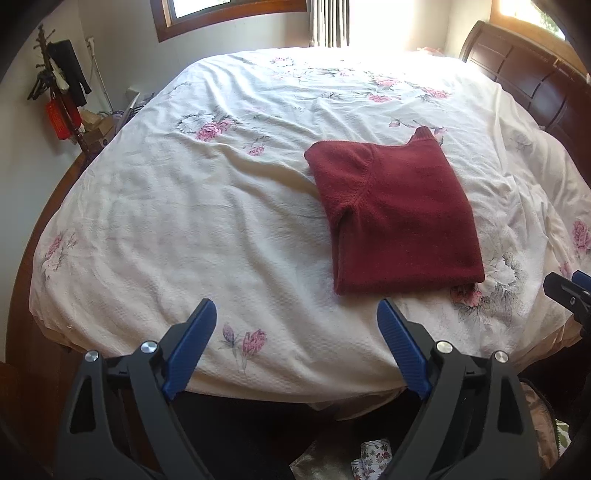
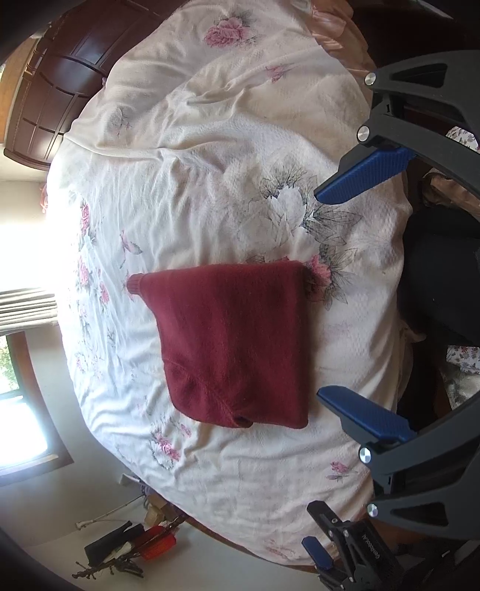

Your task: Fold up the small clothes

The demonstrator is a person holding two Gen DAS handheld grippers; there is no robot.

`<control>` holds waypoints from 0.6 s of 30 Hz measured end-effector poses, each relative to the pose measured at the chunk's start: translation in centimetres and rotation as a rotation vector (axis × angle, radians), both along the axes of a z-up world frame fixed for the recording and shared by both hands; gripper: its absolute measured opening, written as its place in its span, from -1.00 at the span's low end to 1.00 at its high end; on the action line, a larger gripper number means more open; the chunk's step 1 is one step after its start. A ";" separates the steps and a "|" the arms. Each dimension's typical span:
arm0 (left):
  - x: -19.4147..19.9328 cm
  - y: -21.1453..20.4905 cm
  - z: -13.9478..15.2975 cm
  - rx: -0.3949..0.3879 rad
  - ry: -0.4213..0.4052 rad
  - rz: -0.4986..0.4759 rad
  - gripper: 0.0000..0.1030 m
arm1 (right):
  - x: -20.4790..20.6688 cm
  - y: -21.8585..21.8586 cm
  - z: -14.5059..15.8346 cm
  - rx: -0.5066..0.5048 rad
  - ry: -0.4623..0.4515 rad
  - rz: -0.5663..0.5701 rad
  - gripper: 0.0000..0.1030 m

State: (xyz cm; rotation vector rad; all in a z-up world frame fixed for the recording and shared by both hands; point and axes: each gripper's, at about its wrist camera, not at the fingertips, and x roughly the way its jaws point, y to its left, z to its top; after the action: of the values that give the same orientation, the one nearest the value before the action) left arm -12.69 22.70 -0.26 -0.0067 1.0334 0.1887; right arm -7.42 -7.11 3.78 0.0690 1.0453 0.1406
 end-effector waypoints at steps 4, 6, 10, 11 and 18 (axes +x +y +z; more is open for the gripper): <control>-0.1 0.3 -0.3 -0.004 0.013 0.008 0.73 | -0.2 0.6 0.2 -0.002 0.001 0.012 0.92; -0.1 0.3 -0.4 -0.003 0.016 0.008 0.73 | -0.2 0.9 0.0 -0.016 0.014 0.010 0.92; -0.1 0.4 -0.5 0.003 0.016 0.009 0.73 | -0.1 1.3 -0.6 -0.033 0.028 0.014 0.92; -0.1 0.4 -0.5 0.006 0.016 0.009 0.73 | -0.1 1.4 -0.8 -0.035 0.031 0.014 0.92; -0.1 0.3 -0.8 0.012 0.023 0.009 0.73 | 0.2 1.5 -2.0 -0.038 0.065 0.002 0.92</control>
State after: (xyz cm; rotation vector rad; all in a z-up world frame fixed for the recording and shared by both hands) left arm -12.78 22.99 -1.06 0.0021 1.0553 0.2032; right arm -7.22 -5.63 1.73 0.0381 1.1126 0.1213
